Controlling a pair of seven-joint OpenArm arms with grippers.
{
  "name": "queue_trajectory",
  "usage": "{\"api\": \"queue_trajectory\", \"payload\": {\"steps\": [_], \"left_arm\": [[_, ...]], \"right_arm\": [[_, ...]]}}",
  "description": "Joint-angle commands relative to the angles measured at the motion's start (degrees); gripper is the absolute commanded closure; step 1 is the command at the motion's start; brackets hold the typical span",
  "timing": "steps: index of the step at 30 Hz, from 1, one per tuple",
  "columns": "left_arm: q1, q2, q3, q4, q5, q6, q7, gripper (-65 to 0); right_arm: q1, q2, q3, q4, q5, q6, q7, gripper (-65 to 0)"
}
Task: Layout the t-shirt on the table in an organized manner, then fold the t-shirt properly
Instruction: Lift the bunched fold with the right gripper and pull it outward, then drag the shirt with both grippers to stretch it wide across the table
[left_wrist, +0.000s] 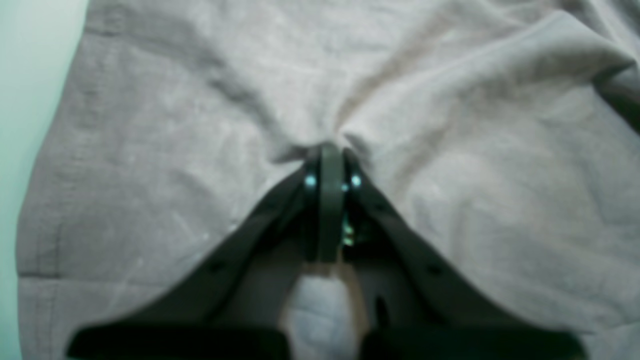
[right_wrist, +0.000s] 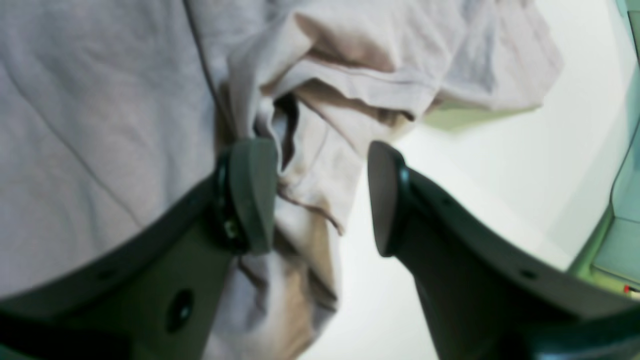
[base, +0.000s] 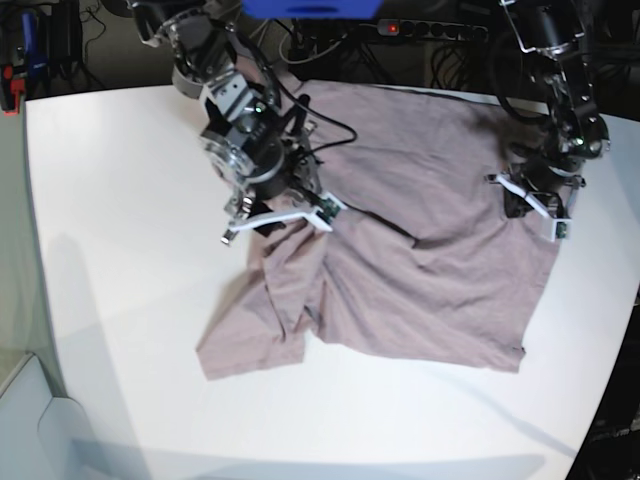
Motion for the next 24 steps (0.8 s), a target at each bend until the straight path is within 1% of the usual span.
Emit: {"api": "queue_trajectory", "payload": {"steps": [1,4,6,7,12,14,18,21,24], "left_arm": [[0.04,-0.62,-0.04,-0.12,2.08,0.65,2.56,-0.1],[0.04,-0.62,-0.04,-0.12,2.08,0.65,2.56,-0.1],[0.13,-0.62,-0.04,-0.12,2.08,0.65,2.56,-0.1],[0.13,-0.62,-0.04,-0.12,2.08,0.65,2.56,-0.1],[0.3,-0.62,-0.04,-0.12,2.08,0.65,2.56,-0.1],[0.39,-0.62,-0.04,-0.12,2.08,0.65,2.56,-0.1],[0.65,-0.71,-0.13,-0.12,2.08,0.65,2.56,-0.1],[0.65,-1.32,-0.13,-0.12,1.72,0.65,2.56,-0.1],[0.74,-1.32,-0.13,-0.12,1.64,0.65,2.56,-0.1]], "right_arm": [[1.07,-0.22,0.02,0.01,-0.28,0.29,0.5,-29.8],[1.69,-0.3,0.11,-2.54,-0.28,0.29,0.5,-28.4],[1.86,-0.3,0.11,-3.77,-0.28,0.29,0.5,-23.9],[2.22,-0.3,0.11,-4.21,-0.28,0.29,0.5,-20.6],[3.27,-0.3,0.11,-5.88,-0.28,0.29,0.5,0.0],[3.45,-0.13,0.11,-5.61,-0.28,0.29,0.5,0.0],[4.59,1.81,2.57,-2.89,-0.28,0.29,0.5,0.0],[6.79,1.89,8.64,-2.27,-0.28,0.46,0.5,0.0],[8.9,3.39,14.44,-2.62,-0.11,0.55,0.5,0.0]]}}
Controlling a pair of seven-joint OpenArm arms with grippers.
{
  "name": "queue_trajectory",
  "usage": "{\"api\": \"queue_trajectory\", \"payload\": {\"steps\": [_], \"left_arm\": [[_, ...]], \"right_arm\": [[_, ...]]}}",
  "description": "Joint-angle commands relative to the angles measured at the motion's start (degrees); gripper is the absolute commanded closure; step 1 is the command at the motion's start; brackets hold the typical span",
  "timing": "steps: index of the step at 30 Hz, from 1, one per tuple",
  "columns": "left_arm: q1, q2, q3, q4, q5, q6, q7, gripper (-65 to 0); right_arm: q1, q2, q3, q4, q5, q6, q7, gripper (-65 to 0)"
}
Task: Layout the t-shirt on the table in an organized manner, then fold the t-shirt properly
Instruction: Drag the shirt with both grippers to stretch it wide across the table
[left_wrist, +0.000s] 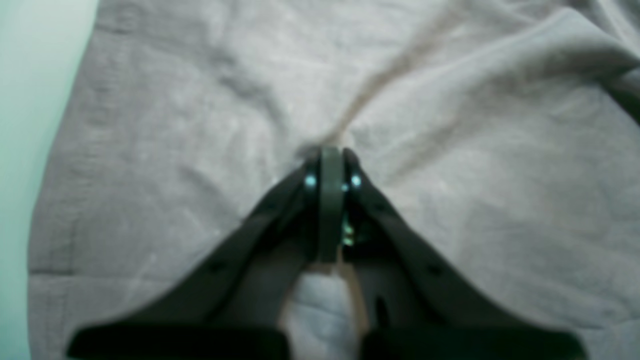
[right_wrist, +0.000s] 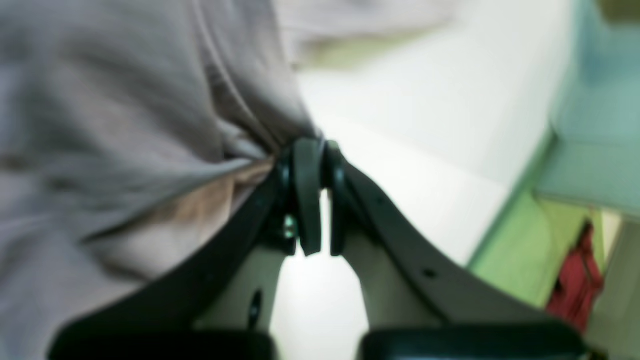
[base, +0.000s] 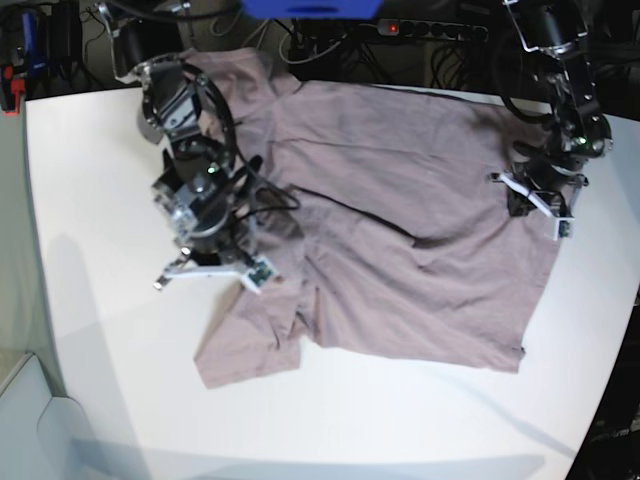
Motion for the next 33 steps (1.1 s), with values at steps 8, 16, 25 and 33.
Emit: {"api": "queue_trajectory", "payload": {"steps": [8,16,25,33], "left_arm": [[1.05,-0.21,-0.11,0.83,1.94,0.67,2.89,-0.1],[1.05,-0.12,-0.11,0.91,1.85,0.67,3.24,-0.1],[2.28,1.38,-0.11,5.84,1.85,0.67,3.5,-0.1],[1.4,5.51,-0.02,18.41,1.77,0.67,3.59,-0.1]], "right_arm": [[4.79,3.06,8.96,-4.27,-0.46,1.01,2.35,0.0],[8.39,6.13,18.28,-12.45,-0.46,6.29,3.93,0.0],[3.65,10.97,19.51,-14.56,-0.54,8.05,3.84,0.0],[-3.12,12.37,14.67,-14.38,-0.72,8.13,3.31,0.0]]}}
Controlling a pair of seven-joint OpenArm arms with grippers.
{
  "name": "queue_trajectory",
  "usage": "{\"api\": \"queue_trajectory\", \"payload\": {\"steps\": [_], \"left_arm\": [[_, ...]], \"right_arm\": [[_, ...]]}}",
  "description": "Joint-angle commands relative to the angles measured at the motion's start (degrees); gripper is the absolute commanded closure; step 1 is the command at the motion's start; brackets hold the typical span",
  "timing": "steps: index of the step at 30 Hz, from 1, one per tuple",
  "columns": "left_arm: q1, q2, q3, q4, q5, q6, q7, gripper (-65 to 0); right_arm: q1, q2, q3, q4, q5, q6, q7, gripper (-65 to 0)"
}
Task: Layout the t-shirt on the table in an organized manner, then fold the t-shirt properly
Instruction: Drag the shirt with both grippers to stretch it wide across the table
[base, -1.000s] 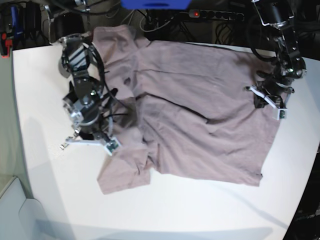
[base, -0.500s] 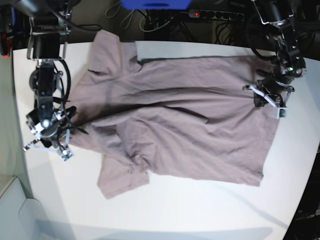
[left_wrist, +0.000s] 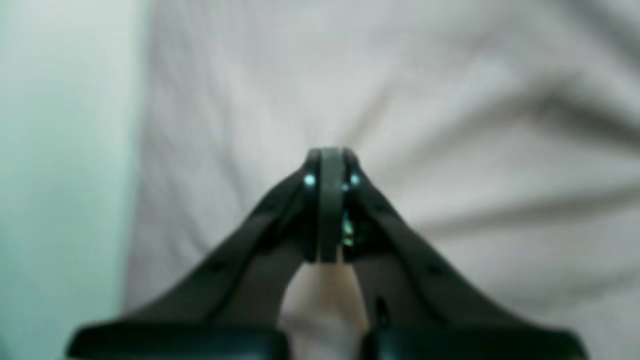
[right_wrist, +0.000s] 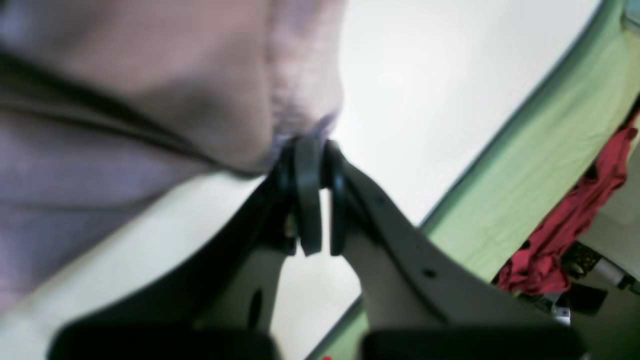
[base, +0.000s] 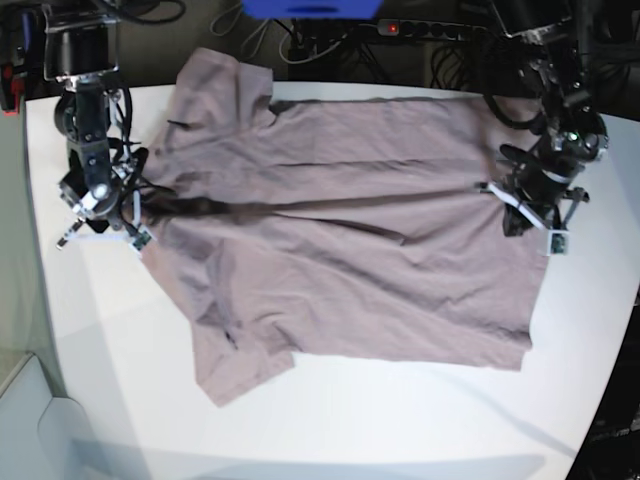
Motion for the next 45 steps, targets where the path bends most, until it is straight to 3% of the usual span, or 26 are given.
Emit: {"api": "queue_trajectory", "payload": {"steps": [1,7,14,17,21,26,34,39,41,45], "left_arm": [[-1.34,0.16,-0.02,1.5,-0.44,-0.27,-0.76,-0.1],[-8.81,0.95,0.42,-0.7,-0.27,-0.27,-0.76,-0.1],[-17.69,0.42,0.07,-20.13,0.09,-0.27,-1.55,-0.1],[-18.74,-2.13,0.07,-27.43,0.17,-0.27,-3.93,-0.1],[-18.3,-4.86,-0.02,-33.32,0.17,-0.27,-9.11,-0.1],[-16.81,-9.34,-0.11,-36.75,-0.27,-0.27,-11.57,-0.1],[-16.81,-11.36,-5.74,-36.75,-0.35,-0.27,-11.22,-0.1],[-16.9,-12.42,-6.09,-36.75,-0.27,-0.27,-11.13,-0.1],[-16.9,-12.59,-6.09,-36.75,-0.27,-0.27,-11.22,-0.1],[-16.9,-12.86,-6.09,-36.75,-0.27,-0.27,-11.49,-0.1]], "right_arm": [[-0.13,0.55,0.66,0.77,0.05,-0.15,-0.47,0.0],[-7.17,1.78,0.22,10.44,-0.04,-0.15,-3.63,0.0],[-16.31,2.22,-1.01,25.47,0.05,-0.06,-3.72,0.0],[-18.68,1.78,-1.01,30.48,0.05,-0.06,-3.28,0.0],[-17.54,-0.42,0.14,31.1,0.05,-0.06,-2.05,0.0],[-13.23,-4.64,7.08,30.04,-0.04,-0.06,-2.4,0.0],[-12.88,-4.99,8.66,26.0,-0.04,-0.06,-2.4,0.0],[-17.01,-4.9,8.22,25.29,0.05,-0.06,-2.4,0.0],[-18.59,-4.73,7.26,25.29,0.05,-0.06,-2.4,-3.0],[-20.88,-2.62,5.85,25.38,0.05,-0.06,-2.4,-18.1]]}}
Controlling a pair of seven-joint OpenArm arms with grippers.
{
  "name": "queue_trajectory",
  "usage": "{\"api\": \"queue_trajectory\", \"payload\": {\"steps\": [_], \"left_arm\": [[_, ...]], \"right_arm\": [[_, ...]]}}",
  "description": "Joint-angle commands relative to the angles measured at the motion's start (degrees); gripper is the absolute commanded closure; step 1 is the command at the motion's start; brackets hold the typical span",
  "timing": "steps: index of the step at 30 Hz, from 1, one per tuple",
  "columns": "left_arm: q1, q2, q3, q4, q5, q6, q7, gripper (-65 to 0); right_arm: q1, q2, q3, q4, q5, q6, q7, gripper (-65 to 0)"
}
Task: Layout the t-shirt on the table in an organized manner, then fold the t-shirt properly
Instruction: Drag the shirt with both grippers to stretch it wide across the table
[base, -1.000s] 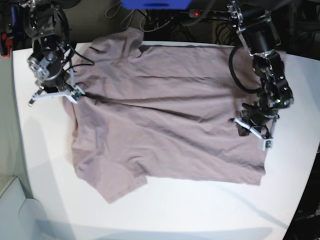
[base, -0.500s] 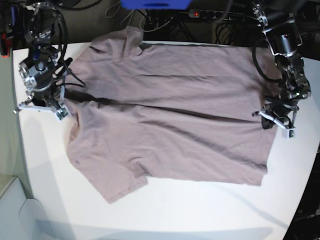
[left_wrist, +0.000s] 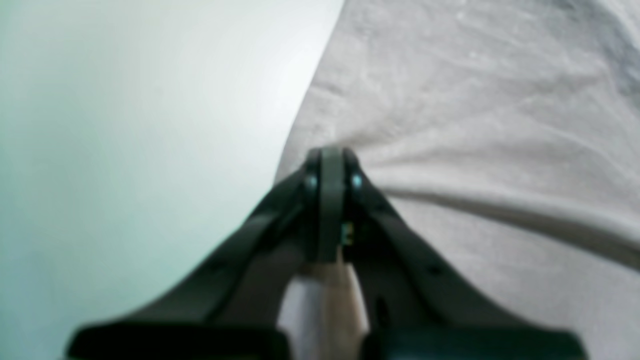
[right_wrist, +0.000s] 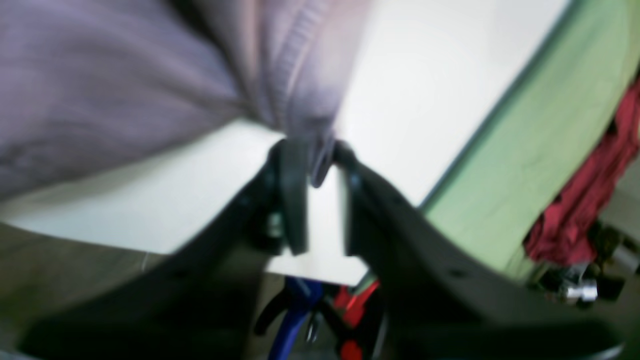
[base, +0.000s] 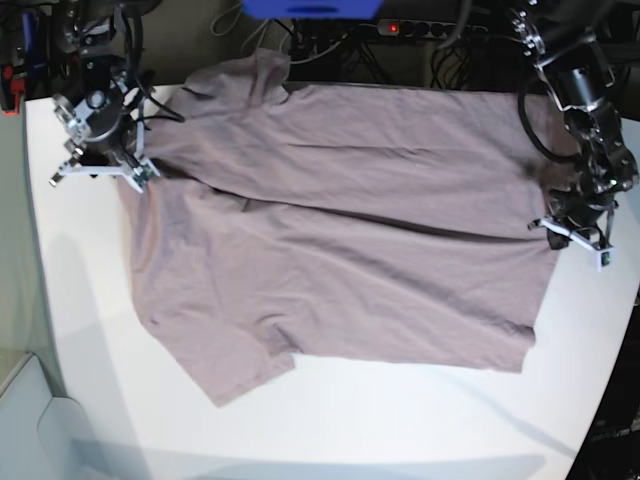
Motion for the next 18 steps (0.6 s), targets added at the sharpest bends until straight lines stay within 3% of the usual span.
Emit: {"api": "queue_trajectory", "payload": {"steps": [1,5,11,15,18], "left_arm": [[-0.74,-1.25,-0.12,0.72,-0.07,0.43,-0.49,-0.1],[-0.83,-2.3,-0.12,0.72,-0.07,0.43,-0.58,-0.1],[-0.39,-3.45,-0.21,4.85,-0.16,0.43,0.04,-0.1],[-0.22,-2.39,-0.38,12.67,-0.16,0.43,6.54,-0.1],[0.4,0.6,-3.28,19.79,-0.16,0.43,11.38,-0.1]], "right_arm": [[-0.09,0.84,0.56,1.19,-0.85,-0.3,-0.17,-21.5],[0.7,0.93,3.64,1.36,-0.94,-0.3,-0.09,-27.7],[8.79,0.57,10.93,1.45,-0.94,-0.3,-0.09,-27.9],[14.68,0.66,10.06,1.1,-0.76,-0.3,0.18,-28.1],[18.46,0.57,4.78,0.48,-0.76,-0.3,-0.09,-28.1]]}}
